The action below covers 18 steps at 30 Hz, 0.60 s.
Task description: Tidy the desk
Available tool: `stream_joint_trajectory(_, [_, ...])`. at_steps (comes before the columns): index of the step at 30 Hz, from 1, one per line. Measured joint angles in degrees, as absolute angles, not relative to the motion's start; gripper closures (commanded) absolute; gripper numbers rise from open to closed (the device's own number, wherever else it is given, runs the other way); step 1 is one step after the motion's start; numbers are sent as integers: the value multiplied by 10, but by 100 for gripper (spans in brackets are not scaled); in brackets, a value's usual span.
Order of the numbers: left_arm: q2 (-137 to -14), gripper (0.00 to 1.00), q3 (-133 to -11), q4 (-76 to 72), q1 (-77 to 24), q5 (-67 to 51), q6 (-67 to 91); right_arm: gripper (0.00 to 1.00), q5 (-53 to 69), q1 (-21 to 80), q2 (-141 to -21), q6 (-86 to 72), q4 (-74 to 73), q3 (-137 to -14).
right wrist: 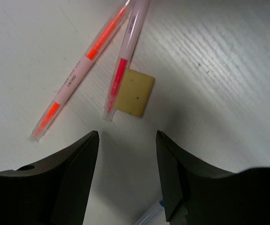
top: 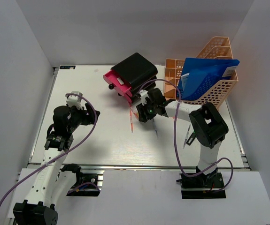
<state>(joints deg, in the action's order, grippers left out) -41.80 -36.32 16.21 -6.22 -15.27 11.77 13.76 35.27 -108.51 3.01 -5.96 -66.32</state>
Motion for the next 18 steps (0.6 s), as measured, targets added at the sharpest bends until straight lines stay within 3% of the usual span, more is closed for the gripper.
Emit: stream_joint_trajectory(18, [-418,21,-363,162,-62,-153,116,49,111,354,-1113,-12,51,-661])
